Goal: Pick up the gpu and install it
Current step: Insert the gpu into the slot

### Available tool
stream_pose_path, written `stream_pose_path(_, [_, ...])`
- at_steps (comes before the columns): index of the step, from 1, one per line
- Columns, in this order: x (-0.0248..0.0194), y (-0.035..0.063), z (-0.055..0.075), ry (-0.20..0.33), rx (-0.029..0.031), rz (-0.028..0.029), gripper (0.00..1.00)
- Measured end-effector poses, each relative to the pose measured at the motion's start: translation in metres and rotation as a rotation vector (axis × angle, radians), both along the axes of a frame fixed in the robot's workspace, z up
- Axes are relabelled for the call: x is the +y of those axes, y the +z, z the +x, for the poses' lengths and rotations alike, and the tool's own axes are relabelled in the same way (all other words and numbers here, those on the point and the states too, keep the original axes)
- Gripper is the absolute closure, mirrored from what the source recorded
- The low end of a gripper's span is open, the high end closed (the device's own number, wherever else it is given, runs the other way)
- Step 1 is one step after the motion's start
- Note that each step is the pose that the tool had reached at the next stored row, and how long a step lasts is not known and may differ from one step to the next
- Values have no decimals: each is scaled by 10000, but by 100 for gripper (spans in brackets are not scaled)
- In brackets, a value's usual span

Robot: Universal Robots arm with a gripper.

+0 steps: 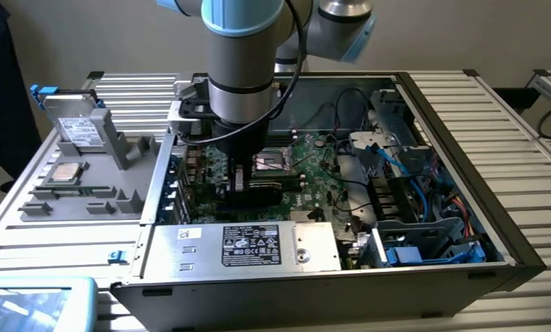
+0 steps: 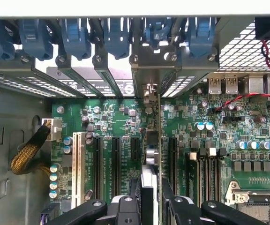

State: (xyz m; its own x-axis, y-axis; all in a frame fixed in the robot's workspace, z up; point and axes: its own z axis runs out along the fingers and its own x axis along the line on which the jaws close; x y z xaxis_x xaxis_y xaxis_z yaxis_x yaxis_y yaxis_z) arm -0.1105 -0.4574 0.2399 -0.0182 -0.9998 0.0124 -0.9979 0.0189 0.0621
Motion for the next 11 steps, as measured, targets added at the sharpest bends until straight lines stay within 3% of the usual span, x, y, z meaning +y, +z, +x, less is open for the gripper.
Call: stream_pose_path(11, [0,-9,-19,-4,0,-19,72])
